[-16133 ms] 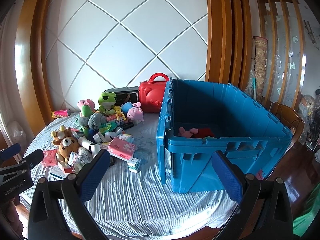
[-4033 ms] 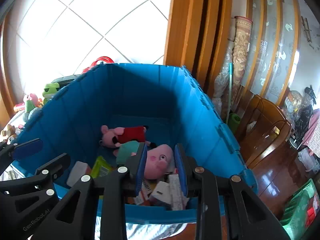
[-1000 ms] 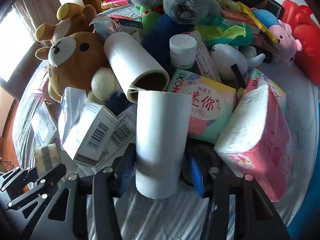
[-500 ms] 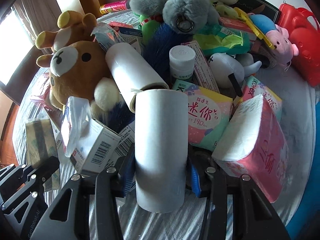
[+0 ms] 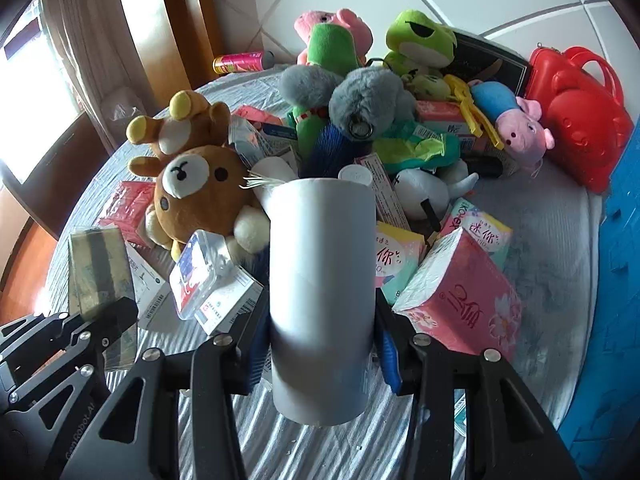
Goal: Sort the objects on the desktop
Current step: 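Lift the tape roll and paper tube and carry them over the blue bin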
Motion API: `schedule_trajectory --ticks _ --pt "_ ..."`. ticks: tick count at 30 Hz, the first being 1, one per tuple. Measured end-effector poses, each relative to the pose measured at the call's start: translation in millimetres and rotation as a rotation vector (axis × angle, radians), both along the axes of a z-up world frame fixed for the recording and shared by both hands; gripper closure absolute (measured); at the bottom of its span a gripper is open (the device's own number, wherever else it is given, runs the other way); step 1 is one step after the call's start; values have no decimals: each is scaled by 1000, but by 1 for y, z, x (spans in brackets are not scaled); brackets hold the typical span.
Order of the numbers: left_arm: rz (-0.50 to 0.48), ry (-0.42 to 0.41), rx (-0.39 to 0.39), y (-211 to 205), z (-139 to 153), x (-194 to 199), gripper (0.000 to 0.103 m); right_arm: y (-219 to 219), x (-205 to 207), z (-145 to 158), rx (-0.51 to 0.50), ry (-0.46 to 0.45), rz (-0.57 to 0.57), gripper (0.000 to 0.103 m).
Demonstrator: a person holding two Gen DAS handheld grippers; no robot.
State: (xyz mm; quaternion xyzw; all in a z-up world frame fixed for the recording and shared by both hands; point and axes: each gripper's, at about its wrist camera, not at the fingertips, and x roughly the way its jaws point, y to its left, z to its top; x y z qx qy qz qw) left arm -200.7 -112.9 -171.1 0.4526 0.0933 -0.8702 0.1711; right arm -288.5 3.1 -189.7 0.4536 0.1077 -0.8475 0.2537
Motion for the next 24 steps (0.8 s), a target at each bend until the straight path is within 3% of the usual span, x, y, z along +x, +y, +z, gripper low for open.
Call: schedule_trajectory --ticks 16,24 --pt "-126 220 -61 17 85 36 96 20 68 101 -66 211 -81 58" --pt "-224 314 -51 54 121 44 96 60 102 156 -70 347 -176 58"
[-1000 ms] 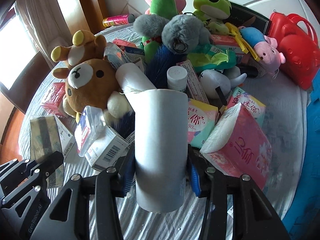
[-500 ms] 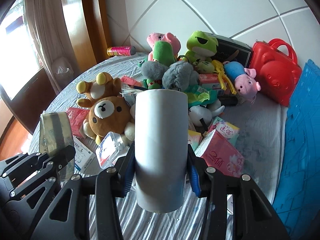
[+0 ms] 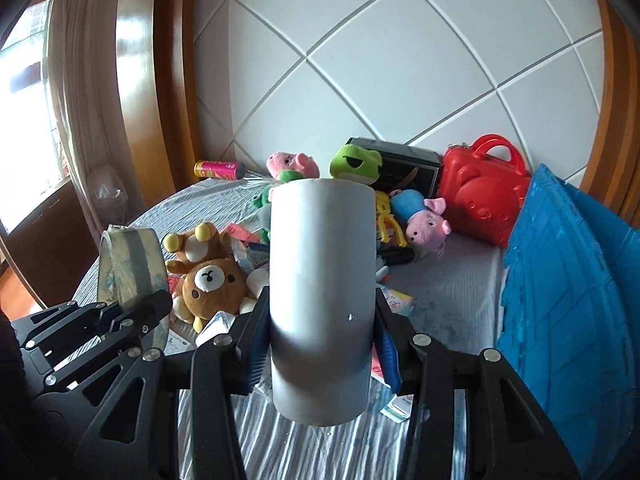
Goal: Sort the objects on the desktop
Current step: 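Lift the tape roll and paper tube and carry them over the blue bin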
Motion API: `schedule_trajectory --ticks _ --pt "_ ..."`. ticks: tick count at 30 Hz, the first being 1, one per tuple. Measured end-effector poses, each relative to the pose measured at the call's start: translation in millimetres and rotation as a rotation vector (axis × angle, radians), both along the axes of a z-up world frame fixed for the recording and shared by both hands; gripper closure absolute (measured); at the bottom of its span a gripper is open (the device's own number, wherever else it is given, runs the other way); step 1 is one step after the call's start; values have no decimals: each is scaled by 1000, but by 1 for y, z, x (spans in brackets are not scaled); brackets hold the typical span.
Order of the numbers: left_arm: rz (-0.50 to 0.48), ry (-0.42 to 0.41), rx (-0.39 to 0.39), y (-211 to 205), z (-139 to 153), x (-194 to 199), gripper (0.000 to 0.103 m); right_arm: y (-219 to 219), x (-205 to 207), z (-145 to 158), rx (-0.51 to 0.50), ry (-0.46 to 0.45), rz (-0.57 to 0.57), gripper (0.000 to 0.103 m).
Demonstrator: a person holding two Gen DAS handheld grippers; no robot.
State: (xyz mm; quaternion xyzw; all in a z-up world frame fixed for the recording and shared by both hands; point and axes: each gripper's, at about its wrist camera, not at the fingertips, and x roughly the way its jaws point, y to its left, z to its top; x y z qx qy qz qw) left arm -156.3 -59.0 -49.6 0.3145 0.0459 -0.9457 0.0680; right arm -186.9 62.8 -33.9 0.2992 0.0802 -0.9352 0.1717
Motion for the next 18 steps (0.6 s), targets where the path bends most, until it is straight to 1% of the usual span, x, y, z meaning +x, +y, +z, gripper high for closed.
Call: schedule_trajectory --ticks 5,8,11,15,18 --pt "-72 49 -17 48 24 -1 96 46 16 28 -16 69 -80 58" --pt "-117 89 -26 88 38 -3 96 82 24 43 -24 108 -126 58" --pt "-164 139 -34 138 53 -5 96 129 31 59 -34 151 -172 58" --pt "-215 214 -43 211 79 -1 96 202 45 83 -48 217 -236 58" --pt "-261 245 -53 269 92 3 96 261 54 95 -53 247 -288 58"
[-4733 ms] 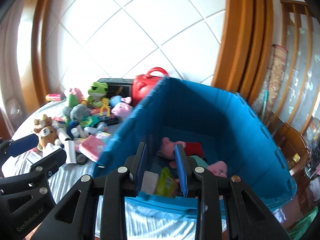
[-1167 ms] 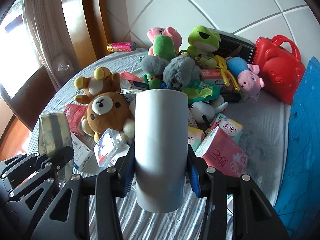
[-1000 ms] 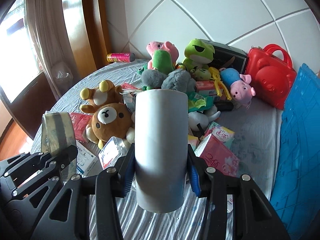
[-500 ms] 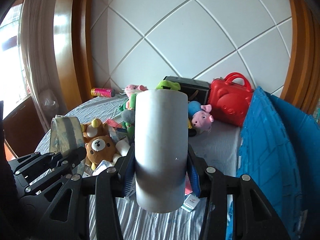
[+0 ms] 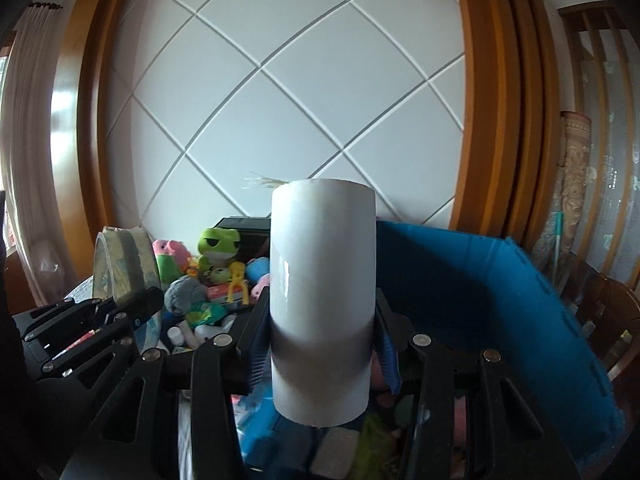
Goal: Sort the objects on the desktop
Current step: 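Lift the tape roll and paper tube and carry them over the blue bin, then open the left gripper to drop the tape roll while the right releases the paper tube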
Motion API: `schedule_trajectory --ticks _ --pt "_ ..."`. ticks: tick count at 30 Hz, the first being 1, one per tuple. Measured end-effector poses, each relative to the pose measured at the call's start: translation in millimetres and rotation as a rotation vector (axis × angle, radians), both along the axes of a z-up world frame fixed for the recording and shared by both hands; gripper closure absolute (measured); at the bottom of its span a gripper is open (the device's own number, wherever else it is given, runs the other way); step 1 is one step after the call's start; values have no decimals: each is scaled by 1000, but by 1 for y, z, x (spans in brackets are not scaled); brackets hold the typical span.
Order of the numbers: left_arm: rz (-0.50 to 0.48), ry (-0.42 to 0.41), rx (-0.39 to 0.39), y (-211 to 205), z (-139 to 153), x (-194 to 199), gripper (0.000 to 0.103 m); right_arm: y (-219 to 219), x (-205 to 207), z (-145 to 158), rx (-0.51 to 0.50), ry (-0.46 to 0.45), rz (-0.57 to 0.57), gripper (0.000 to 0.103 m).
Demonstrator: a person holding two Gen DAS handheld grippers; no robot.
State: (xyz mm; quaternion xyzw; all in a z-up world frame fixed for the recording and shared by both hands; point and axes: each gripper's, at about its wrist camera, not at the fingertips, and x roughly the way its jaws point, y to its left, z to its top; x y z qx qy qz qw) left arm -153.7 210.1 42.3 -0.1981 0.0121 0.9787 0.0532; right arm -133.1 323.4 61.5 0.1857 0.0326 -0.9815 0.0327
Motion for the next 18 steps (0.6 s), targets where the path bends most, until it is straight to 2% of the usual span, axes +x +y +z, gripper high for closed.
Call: schedule_trajectory --ticks 3,9,14,18 --pt "-51 -1 -9 58 3 2 96 58 6 3 -5 5 -56 58" --pt "-133 -111 -50 151 -19 -6 96 160 -2 -22 -26 -85 -149 58" --pt "-168 -215 -87 199 -48 -10 96 213 -7 -53 -54 -173 -189 58" --pt "-182 -294 -106 219 -65 -13 95 233 -7 -74 -53 -232 -197 58"
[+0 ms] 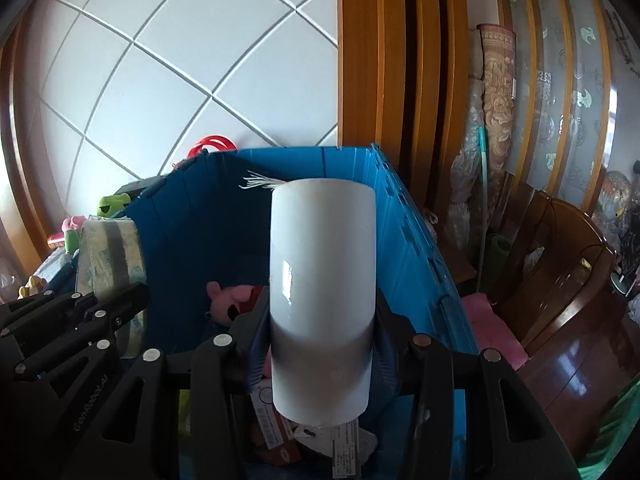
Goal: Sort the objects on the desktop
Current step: 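Open the left gripper to drop the tape roll while the right releases the paper tube, then move both open grippers back from the bin to the pile on the table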
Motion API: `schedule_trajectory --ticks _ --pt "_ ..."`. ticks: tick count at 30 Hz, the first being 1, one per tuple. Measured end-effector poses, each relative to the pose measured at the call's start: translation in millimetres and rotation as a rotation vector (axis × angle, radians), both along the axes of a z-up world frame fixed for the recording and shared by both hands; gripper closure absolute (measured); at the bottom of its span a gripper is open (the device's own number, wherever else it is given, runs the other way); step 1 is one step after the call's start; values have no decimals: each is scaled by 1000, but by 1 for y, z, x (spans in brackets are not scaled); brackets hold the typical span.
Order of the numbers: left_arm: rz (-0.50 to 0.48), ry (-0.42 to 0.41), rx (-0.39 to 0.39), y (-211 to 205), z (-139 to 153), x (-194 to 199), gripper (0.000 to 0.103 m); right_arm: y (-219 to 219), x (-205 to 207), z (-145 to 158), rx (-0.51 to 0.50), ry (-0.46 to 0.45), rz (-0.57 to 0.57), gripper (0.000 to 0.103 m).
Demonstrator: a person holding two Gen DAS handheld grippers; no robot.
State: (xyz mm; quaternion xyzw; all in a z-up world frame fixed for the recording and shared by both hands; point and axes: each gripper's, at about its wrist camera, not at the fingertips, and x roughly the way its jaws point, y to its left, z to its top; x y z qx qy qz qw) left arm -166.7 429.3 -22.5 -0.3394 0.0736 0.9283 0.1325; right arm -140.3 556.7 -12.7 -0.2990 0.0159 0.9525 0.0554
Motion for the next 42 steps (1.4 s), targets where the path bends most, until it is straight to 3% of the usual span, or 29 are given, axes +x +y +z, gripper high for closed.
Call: schedule_trajectory --ticks 11,21,25,29,31,39,42 --pt "35 -65 -33 16 -14 -2 92 13 -1 -16 15 -76 2 58" --pt "67 -79 -48 10 -17 -4 69 15 -6 -22 26 -102 14 58" --pt "84 -42 -54 5 -12 1 44 16 -7 -23 26 -106 6 58" --pt "88 -28 -46 1 -8 4 43 15 -4 -19 31 -92 -3 54" --pt "91 -27 -43 -2 -6 5 43 14 -3 -17 36 -85 -5 47" --pt "106 -23 -30 -13 -1 10 41 8 1 -13 40 -71 4 44" --pt "112 -24 -27 -17 -1 12 40 6 3 -12 41 -67 7 32"
